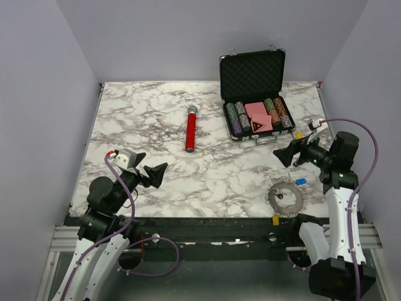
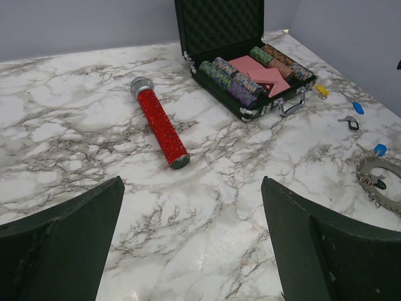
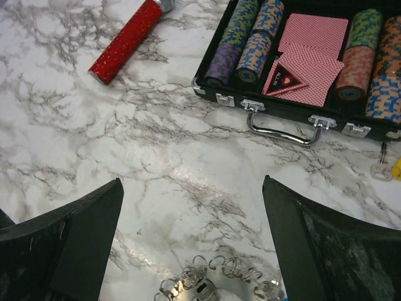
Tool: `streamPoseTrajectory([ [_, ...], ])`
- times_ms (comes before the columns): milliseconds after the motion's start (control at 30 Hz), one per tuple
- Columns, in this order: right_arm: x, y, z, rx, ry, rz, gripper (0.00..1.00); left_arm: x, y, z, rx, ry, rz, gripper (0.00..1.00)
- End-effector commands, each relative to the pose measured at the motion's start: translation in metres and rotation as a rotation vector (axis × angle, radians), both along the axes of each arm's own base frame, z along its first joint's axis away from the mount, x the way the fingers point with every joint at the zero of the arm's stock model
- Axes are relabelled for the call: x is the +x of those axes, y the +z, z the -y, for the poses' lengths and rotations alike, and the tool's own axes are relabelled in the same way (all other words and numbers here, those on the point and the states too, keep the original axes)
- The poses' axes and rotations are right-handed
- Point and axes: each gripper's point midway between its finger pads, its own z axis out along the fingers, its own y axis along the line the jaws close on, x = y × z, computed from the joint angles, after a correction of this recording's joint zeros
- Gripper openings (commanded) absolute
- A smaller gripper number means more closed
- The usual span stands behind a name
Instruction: Put the keys on the keyring
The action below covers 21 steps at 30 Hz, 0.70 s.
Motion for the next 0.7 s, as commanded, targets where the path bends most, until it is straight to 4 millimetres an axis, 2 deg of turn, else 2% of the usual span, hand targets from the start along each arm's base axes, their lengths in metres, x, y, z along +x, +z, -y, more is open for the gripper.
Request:
streamPoseTrajectory([
  [0, -0.008, 0.016, -0.004, -0.108, 0.137, 0.042, 1.00, -0.005, 0.007, 0.002, -0.009, -0.024, 0.015, 0.99],
  [433, -0.023, 0.008, -0.014, -0.186, 0.301, 0.077, 1.00, -0.008, 0.010, 0.004, -0.016, -0.037, 0.031, 0.99],
  [667, -0.020, -0.001, -0.011, -0.199, 0.302, 0.046, 1.00, -0.009, 0.012, 0.004, -0.019, -0.042, 0.037, 0.99],
])
